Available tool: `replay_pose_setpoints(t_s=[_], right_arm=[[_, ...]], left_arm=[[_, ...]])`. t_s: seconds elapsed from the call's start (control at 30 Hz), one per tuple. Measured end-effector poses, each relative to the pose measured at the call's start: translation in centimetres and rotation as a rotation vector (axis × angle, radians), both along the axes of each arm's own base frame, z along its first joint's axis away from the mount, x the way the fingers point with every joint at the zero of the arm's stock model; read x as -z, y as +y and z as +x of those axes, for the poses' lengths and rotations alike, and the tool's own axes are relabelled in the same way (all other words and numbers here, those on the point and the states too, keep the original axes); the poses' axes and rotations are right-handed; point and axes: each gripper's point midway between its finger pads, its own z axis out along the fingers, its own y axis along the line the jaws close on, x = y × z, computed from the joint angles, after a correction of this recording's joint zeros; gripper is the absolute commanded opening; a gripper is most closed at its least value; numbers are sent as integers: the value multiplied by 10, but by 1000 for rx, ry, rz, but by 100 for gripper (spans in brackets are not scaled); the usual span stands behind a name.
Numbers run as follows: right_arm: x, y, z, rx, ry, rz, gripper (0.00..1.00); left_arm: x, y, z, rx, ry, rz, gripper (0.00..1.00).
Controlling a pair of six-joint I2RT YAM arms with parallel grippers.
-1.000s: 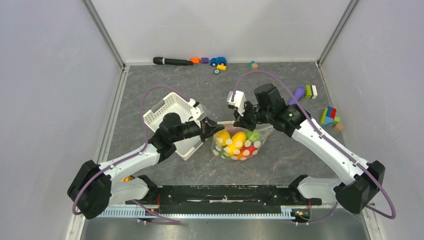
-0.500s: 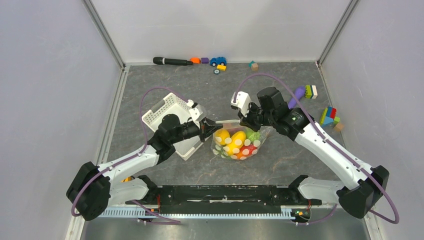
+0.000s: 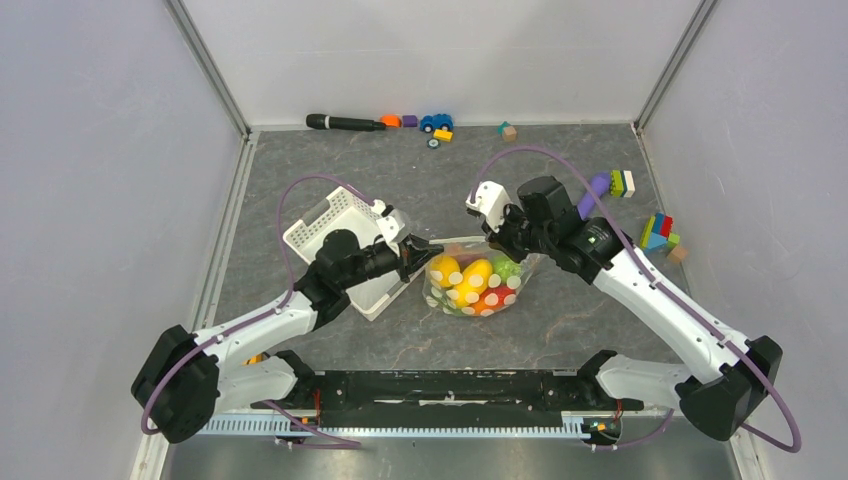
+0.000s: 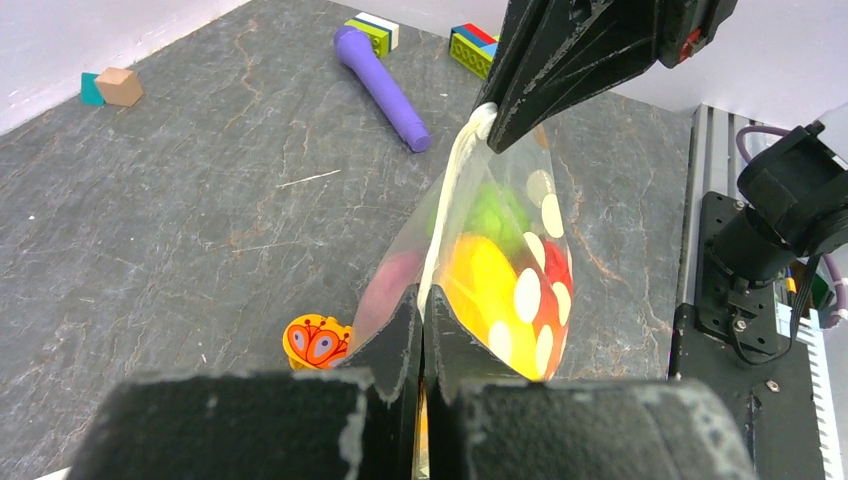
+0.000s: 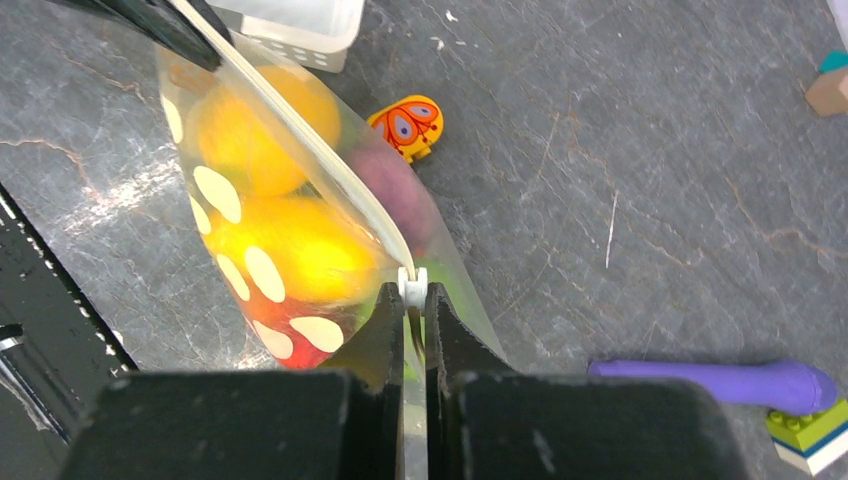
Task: Place the food in the zip-top bag and seal the zipper
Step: Zip the zipper food storage bag at the center of the board.
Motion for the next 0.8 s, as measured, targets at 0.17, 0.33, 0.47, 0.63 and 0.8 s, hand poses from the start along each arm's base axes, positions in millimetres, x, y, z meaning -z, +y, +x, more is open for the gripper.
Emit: replay_pose_setpoints(t_s=[0.17,0.33,0.47,0.63,0.8], right_arm=[[6,-14,4,80,-2,-34,0],[6,-24,2,122,-10,-42,0],[6,-29,4,150,-16,-51,0],[9,-37,6,185,-16,-70,0],[11,-43,5,215,-16,-79,0]], left_arm=[[2,1,1,-7,-1,7,2],[1,3,3,-22,-7,11,2],[1,3,3,-26,-10,13,2],[3,3,4,-28,-7,15,2],[4,3,4,-29,-6,16,2]])
